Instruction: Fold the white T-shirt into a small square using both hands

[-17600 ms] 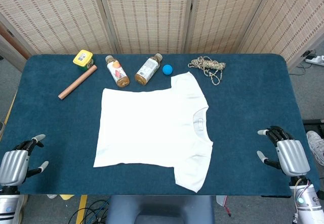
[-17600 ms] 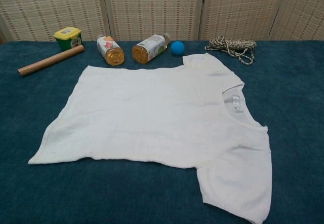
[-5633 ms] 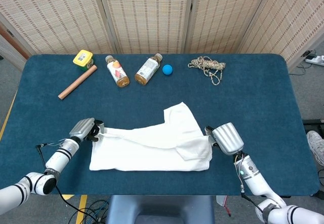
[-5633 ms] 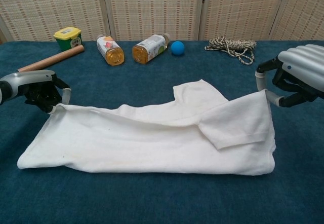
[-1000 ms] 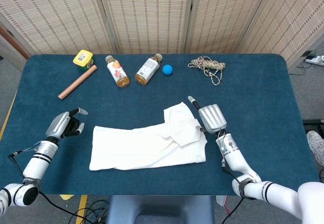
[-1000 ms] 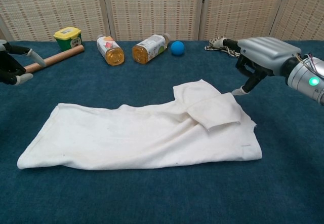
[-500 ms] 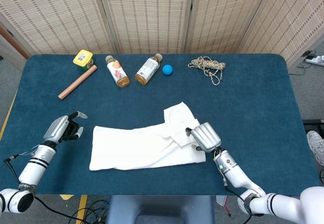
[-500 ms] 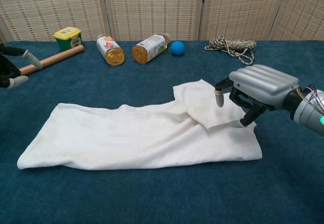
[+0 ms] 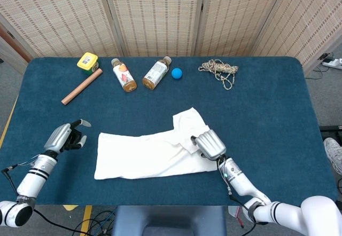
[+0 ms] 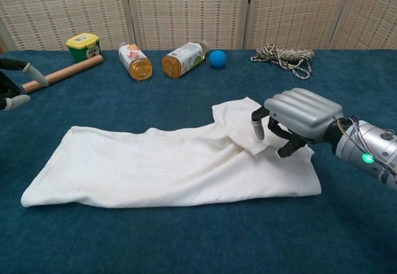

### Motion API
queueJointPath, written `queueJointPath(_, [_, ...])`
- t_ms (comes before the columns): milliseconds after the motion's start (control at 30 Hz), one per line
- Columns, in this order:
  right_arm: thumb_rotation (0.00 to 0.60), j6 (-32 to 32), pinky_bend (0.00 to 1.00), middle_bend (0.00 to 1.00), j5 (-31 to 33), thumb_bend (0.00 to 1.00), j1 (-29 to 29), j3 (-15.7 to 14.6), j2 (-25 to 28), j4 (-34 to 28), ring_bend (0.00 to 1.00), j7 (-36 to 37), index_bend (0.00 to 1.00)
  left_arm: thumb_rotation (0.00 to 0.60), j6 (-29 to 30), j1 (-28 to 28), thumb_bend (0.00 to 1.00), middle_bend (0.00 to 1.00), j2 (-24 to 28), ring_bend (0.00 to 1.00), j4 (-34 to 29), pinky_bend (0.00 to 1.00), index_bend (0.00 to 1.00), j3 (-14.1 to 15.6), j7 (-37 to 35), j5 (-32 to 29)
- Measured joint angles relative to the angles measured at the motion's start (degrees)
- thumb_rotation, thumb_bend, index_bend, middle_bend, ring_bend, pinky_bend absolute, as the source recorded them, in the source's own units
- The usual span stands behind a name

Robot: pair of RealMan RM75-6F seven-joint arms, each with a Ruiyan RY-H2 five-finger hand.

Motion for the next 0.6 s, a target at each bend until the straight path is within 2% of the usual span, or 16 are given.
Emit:
queueJointPath(133, [0.600, -0.44, 1.00, 0.90, 0.11, 0.52, 0.96, 0.83, -1.32, 1.74, 0.98, -0.22, 0.58, 0.600, 0.21, 0.21, 0.52, 0.92, 0.13, 0.85, 0.10, 0.96, 0.34, 0.09, -0.41, 0.05])
queueJointPath(433, [0.600, -0.75, 1.00, 0.91, 0.26, 0.56, 2.18, 2.00, -2.07, 2.78, 0.98, -0.57, 0.62, 0.600, 0.36, 0.47, 0.52, 0.92, 0.00, 0.85, 0.90, 0.96, 0.34, 0.38, -1.25, 0.27])
queueJointPath(600, [0.600, -0.83, 1.00, 0.91, 1.28, 0.57, 3.84, 4.74, -3.06, 4.31, 0.98, -0.19, 0.63, 0.600, 0.83, 0.61, 0.52, 0.92, 0.18, 0.85, 0.92, 0.96, 0.34, 0.30, -1.70, 0.55])
